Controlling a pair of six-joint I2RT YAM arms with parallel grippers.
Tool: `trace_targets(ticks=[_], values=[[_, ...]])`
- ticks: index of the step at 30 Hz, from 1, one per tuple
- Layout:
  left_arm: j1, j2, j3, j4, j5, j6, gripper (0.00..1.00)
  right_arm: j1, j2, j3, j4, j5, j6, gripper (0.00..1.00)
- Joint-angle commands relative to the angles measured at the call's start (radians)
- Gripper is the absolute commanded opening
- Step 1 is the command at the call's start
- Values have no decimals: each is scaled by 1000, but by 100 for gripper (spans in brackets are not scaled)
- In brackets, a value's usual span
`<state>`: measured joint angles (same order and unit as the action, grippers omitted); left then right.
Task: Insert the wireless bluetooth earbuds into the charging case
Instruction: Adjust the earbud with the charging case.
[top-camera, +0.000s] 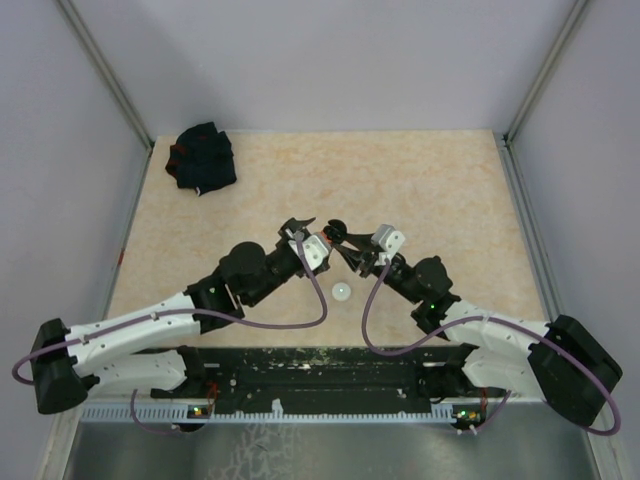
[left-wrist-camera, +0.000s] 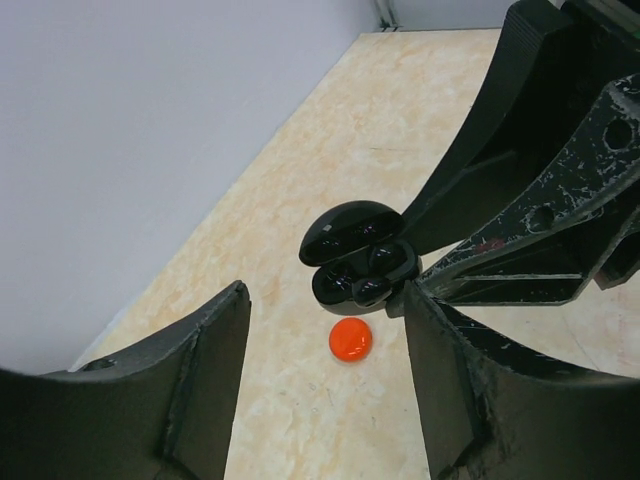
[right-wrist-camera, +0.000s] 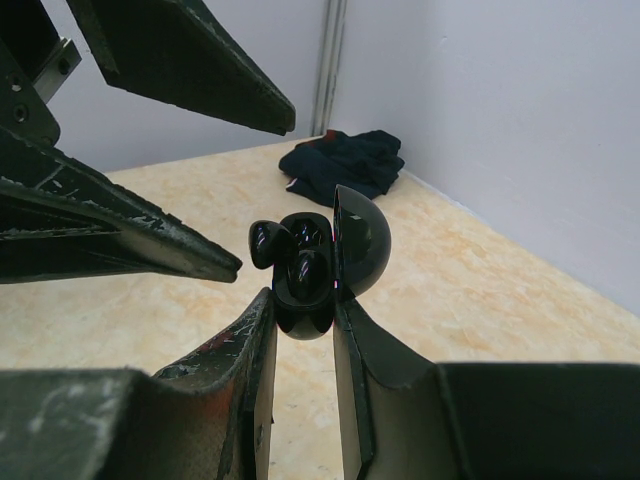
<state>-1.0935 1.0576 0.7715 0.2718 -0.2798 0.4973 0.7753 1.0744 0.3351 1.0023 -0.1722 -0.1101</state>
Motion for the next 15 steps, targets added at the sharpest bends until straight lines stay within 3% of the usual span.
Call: trace_targets(ticks=[1,15], values=[[-6,-34,30,-6,30,-81,70,-7,-29,42,51,10,9,0],[-6,60,104,8,-86,-188,76,-7,-40,38,45,14,9,0]])
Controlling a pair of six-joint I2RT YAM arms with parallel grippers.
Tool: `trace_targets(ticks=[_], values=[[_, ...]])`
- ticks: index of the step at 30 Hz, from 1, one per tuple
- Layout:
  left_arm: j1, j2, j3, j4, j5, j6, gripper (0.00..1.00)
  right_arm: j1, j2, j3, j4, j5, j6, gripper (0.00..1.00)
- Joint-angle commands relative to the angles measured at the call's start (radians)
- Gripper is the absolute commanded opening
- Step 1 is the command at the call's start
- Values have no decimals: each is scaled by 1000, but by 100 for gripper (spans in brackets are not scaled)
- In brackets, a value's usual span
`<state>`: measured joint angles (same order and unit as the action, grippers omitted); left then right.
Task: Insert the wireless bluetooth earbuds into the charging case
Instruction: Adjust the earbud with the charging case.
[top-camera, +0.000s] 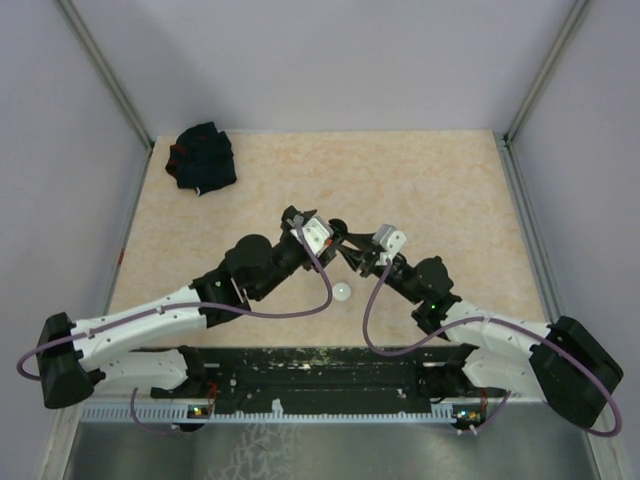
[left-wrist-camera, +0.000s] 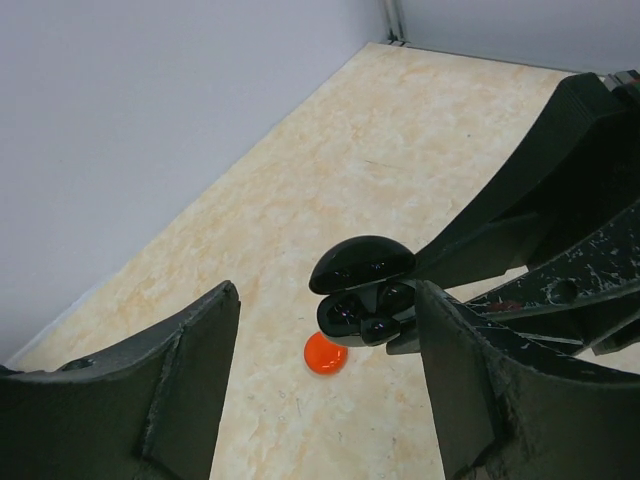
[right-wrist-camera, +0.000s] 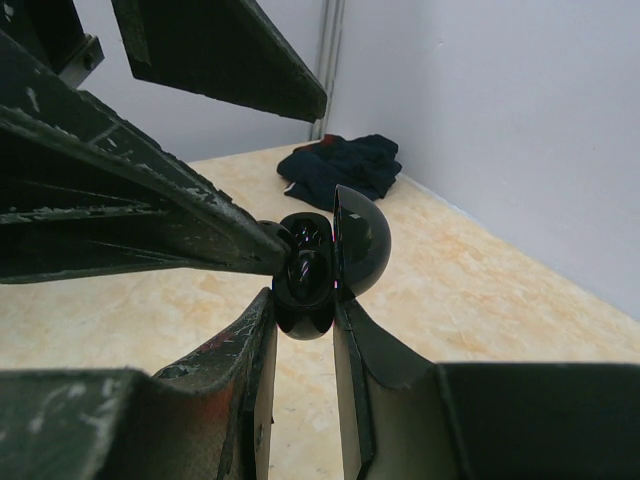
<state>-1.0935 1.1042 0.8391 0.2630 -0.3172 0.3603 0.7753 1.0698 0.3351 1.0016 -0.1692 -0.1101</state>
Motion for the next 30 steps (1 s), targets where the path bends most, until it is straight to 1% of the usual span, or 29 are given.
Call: trace_targets(ticks=[1,7,18,24,27,30], values=[[-6,14,37,15,-50,-55,76,-6,-37,38,44,11,7,0],[-6,4,33,-1,-69,-61,76,-6,-35,35,49,13,7,0],[-5,-53,4,-48,-152,-44,76,-7,-39,32,52,12,9,0],[-3,-58,-7,-52,-177,-32,77,-7,-42,35,52,8,14,0],[-3,-64,-6,-56,-159,-48,77,-7,-43,36,48,9,15,0],[-3,-74,1,-52,-118,-97,78,-6,-41,38,48,10,15,0]])
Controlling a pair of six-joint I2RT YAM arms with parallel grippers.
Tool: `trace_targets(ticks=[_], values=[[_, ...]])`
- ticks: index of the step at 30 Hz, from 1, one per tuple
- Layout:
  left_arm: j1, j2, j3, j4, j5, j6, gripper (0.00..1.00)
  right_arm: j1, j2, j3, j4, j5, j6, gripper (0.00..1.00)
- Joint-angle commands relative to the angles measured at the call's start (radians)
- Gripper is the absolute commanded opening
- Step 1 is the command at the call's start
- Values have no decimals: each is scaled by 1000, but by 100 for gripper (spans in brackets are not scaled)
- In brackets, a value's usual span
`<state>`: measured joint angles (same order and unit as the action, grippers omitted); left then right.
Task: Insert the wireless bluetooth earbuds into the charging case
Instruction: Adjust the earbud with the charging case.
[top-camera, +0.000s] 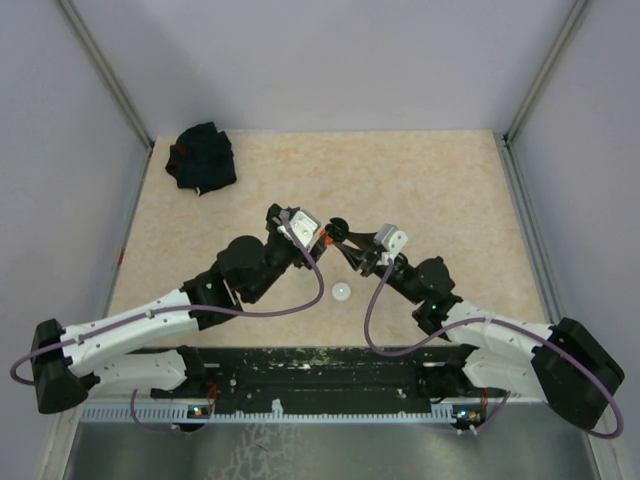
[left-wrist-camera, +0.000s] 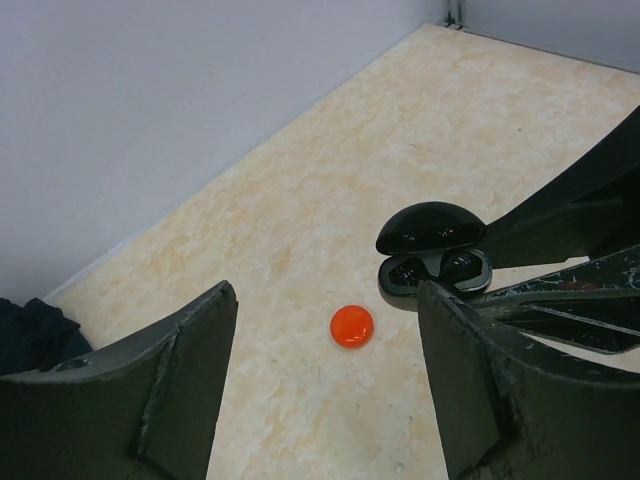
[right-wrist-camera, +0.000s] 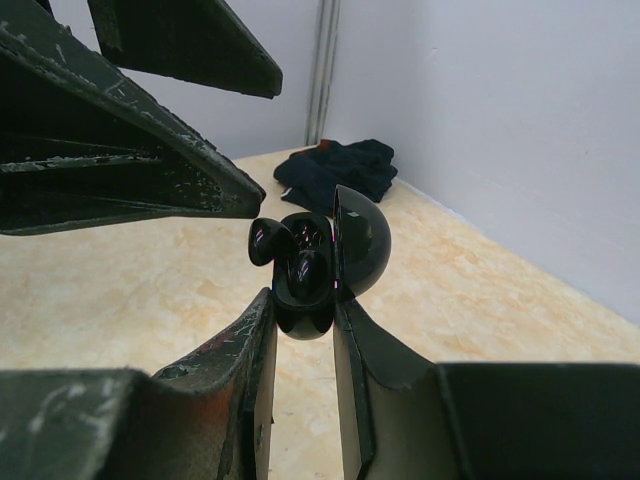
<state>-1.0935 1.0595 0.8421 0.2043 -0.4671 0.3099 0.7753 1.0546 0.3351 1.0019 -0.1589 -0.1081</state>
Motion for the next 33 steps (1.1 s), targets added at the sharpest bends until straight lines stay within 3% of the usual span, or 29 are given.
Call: trace_targets(ticks=[1,9,21,33], values=[[-3,-29,1,8,48,-65,78,-7,-23,38,47,-1,13,0],[-3,-8,24,13,125,-167,82,-7,-20,37,48,-2,15,0],[-3,52,35,-9,29,-159,83,-6,-24,35,46,-1,15,0],[0,10,13,-24,-64,-157,81,-7,-30,34,47,-5,14,0]])
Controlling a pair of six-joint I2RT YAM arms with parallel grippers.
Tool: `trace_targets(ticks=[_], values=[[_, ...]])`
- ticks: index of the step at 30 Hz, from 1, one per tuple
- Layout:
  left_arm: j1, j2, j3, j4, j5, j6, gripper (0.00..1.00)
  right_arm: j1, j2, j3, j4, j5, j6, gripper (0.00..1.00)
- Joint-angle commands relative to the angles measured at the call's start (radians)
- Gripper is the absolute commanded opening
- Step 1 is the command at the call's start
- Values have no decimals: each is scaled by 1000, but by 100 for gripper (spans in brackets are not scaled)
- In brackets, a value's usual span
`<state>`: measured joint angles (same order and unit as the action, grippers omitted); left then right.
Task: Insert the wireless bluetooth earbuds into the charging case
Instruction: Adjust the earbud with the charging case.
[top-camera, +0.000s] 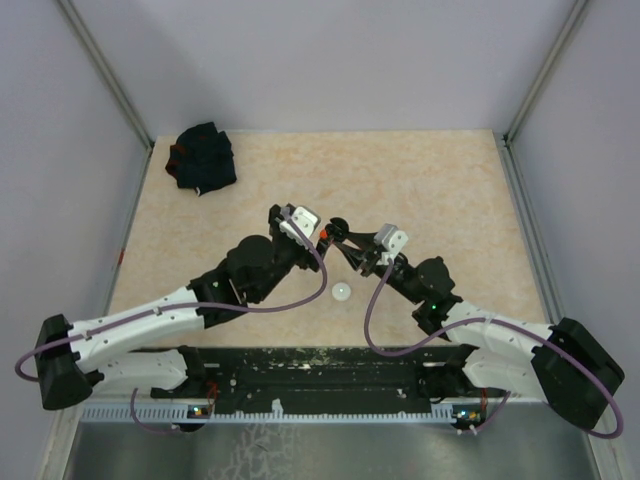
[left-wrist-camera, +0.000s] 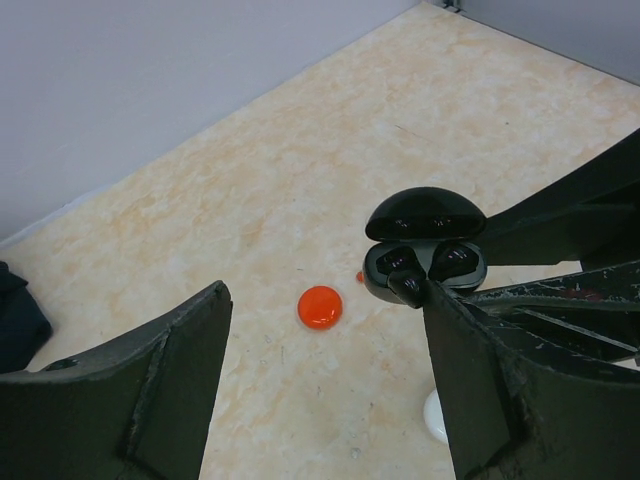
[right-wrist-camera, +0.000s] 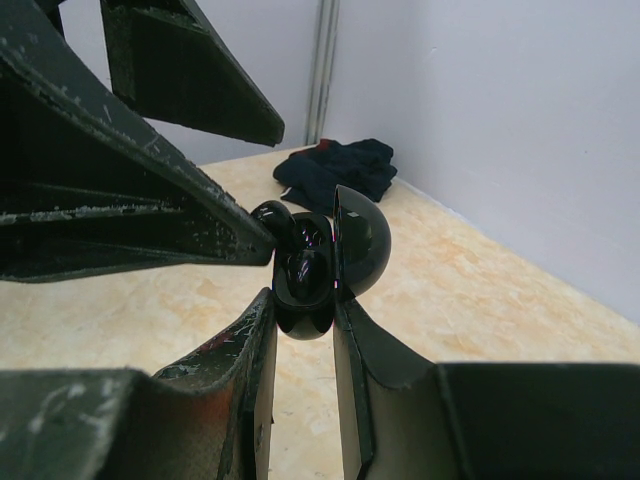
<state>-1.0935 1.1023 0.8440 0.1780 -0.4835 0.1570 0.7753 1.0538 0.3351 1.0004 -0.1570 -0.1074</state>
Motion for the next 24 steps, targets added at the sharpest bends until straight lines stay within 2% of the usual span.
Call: trace_targets(ticks=[1,19,22,24], values=[[1,-36,8,1,-51,-5,81,-7,-29,35,49,-7,14,0],[22,-63,2,1,-18,-5,80,-7,-41,39,34,-45,23,0],[51,-118,-20,-9,73,-10,81,-7,-39,48,9,-64,31,0],[95,-158,-32,-23,184,-32,82,-8,-37,52,-4,-76,36,0]])
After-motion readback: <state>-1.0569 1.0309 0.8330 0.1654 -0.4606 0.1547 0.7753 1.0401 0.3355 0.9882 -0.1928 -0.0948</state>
